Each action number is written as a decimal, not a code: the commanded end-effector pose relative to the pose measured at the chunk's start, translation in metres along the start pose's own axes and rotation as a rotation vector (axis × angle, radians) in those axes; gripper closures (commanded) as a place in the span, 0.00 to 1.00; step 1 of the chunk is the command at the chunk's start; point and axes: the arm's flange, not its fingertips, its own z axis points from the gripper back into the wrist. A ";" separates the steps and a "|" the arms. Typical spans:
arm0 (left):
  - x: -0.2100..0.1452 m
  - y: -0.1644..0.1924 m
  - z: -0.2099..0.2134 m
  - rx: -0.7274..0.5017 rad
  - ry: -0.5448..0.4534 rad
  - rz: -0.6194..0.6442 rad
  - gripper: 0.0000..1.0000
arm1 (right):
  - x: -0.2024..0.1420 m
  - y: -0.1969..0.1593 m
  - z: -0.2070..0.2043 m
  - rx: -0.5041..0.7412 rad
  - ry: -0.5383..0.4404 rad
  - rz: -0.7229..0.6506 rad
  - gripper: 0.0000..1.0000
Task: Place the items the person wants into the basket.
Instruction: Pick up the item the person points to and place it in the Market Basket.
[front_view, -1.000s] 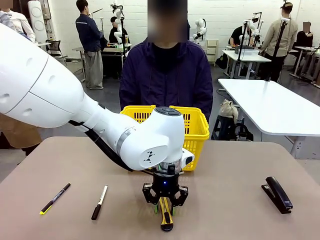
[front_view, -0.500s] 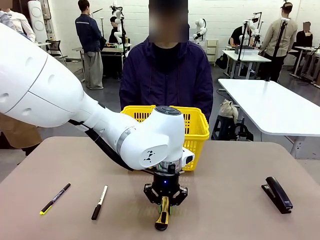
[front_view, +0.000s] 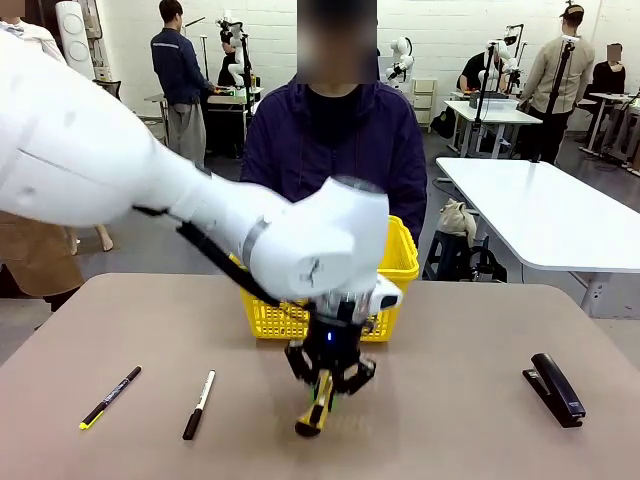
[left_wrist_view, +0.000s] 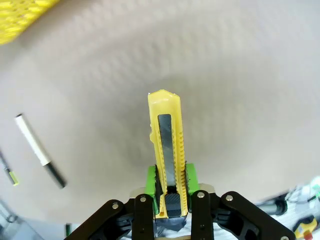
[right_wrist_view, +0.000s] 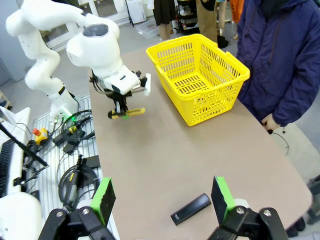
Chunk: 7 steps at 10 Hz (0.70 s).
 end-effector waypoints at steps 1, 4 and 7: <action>-0.008 0.011 0.082 -0.005 -0.100 -0.078 0.80 | -0.001 -0.001 0.002 0.011 -0.008 0.012 0.00; -0.013 0.023 0.164 -0.084 -0.161 -0.097 0.80 | -0.001 -0.001 0.002 0.011 -0.008 0.012 0.00; -0.015 0.021 0.189 -0.077 -0.169 -0.086 0.80 | -0.001 -0.001 0.002 0.011 -0.008 0.012 0.00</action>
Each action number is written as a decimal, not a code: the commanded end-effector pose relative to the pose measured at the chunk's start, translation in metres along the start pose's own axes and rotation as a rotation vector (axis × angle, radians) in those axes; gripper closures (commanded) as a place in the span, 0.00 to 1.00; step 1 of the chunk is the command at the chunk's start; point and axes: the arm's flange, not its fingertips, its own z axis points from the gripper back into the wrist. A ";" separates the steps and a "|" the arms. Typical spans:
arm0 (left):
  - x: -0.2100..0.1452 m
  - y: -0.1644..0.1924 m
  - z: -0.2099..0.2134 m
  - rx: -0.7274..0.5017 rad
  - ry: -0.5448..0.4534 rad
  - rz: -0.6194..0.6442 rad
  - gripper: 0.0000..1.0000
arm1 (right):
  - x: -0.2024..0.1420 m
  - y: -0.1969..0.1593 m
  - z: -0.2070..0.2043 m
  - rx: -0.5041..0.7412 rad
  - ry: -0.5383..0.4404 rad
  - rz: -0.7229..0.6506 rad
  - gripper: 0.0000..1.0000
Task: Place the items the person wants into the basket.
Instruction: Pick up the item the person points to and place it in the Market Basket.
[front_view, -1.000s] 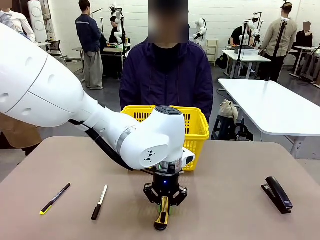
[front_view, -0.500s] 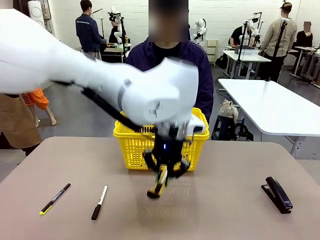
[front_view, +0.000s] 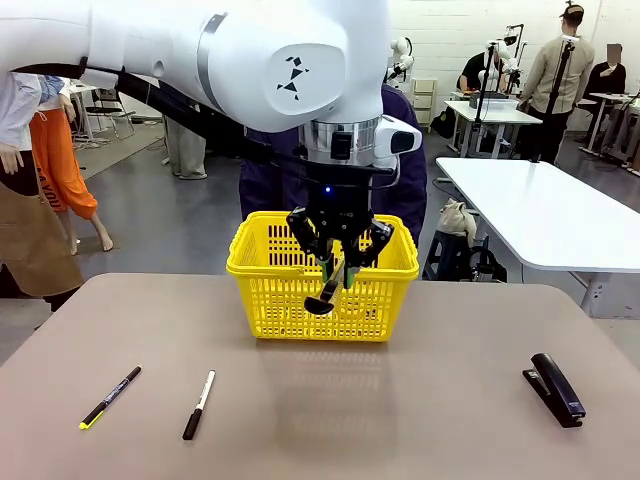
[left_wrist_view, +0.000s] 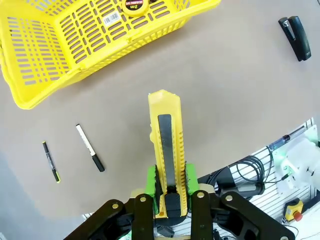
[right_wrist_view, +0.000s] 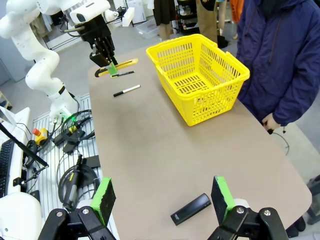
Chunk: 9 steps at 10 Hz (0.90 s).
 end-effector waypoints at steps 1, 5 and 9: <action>-0.002 -0.001 -0.005 0.019 0.016 0.027 0.80 | -0.001 -0.001 0.002 0.011 -0.008 0.012 0.00; 0.000 0.000 0.000 0.000 0.000 0.000 0.80 | -0.001 -0.001 0.002 0.011 -0.008 0.012 0.00; 0.032 0.031 0.000 -0.026 0.065 -0.046 0.74 | -0.001 -0.001 0.002 0.011 -0.008 0.012 0.00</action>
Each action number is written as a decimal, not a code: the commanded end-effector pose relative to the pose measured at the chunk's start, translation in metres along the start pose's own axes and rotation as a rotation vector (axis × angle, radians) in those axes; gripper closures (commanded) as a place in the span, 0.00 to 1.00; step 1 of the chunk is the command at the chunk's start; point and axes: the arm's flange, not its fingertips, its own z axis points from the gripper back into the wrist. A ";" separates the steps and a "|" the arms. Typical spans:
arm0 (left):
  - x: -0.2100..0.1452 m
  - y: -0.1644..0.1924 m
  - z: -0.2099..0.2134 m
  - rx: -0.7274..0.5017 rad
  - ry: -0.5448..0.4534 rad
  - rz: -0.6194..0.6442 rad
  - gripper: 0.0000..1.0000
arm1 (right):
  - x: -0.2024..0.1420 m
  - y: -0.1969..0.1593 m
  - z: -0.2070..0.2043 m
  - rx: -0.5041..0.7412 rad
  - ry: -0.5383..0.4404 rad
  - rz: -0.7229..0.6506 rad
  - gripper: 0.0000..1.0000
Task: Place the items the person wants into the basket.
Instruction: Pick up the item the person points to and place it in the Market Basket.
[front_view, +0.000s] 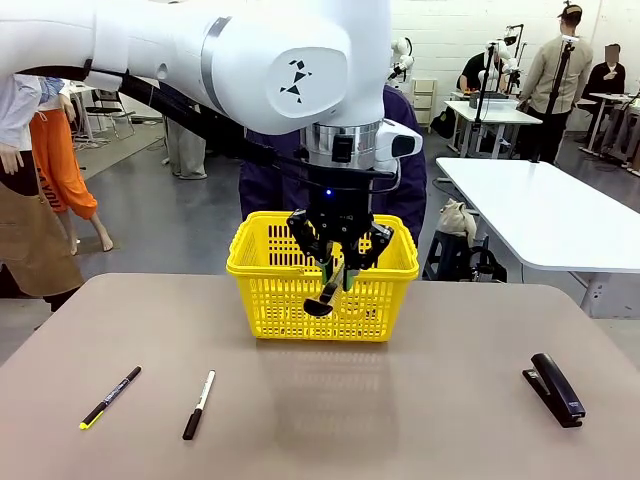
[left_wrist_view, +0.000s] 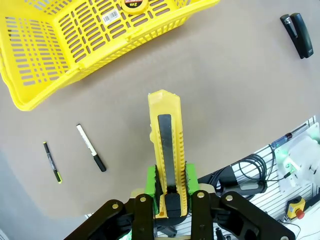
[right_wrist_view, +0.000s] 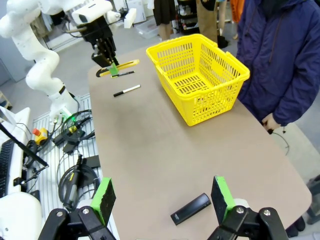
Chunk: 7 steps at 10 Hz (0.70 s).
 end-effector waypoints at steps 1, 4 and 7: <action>0.047 0.053 0.001 -0.061 0.105 -0.142 0.74 | -0.001 -0.001 0.002 0.011 -0.008 0.012 0.00; 0.095 0.105 -0.001 -0.139 0.143 -0.329 0.74 | -0.001 -0.001 0.002 0.011 -0.008 0.012 0.00; 0.126 0.129 -0.024 -0.012 0.093 -0.408 0.74 | -0.001 -0.001 0.002 0.011 -0.008 0.012 0.00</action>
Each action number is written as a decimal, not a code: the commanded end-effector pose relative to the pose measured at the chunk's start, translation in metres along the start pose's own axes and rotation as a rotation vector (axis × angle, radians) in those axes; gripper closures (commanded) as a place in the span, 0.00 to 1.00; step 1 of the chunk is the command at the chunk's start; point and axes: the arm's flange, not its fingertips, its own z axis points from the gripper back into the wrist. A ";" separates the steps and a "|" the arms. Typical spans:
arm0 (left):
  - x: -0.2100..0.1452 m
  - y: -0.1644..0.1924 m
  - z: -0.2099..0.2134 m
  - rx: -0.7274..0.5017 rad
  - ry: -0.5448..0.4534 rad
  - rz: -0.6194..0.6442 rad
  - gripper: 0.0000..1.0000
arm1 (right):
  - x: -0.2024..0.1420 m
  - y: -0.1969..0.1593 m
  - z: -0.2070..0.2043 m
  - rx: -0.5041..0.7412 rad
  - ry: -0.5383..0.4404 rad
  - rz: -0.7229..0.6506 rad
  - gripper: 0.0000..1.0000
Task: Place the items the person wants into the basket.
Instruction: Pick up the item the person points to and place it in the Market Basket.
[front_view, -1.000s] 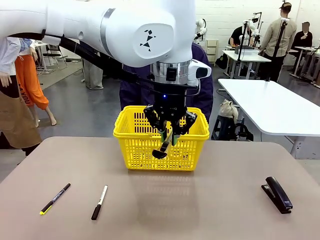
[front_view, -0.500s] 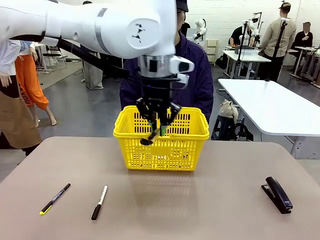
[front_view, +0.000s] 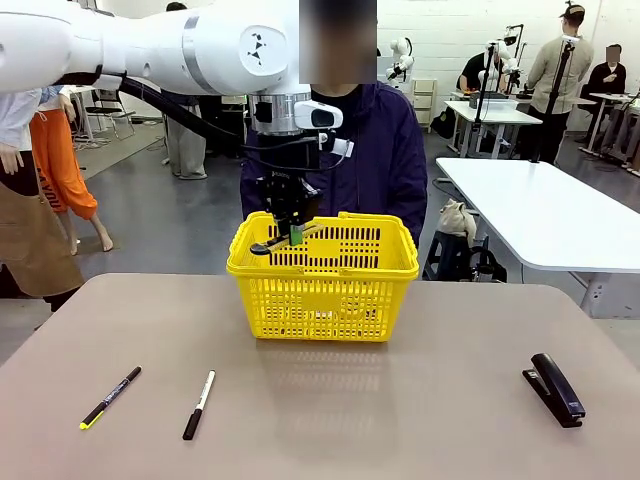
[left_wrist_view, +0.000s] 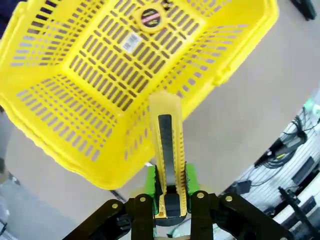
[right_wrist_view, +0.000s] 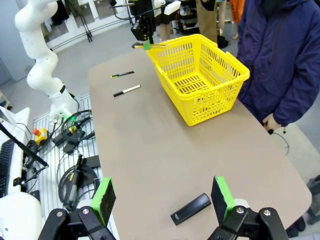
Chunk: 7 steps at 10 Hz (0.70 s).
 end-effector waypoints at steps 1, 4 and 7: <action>0.018 0.009 -0.011 0.114 -0.044 0.007 0.74 | 0.000 -0.001 0.001 0.011 -0.007 0.012 0.00; 0.032 0.018 -0.034 0.169 -0.146 0.056 0.74 | 0.000 -0.001 0.001 0.011 -0.007 0.012 0.00; 0.039 0.021 -0.031 0.139 -0.138 0.035 0.74 | 0.000 -0.001 0.001 0.011 -0.007 0.012 0.00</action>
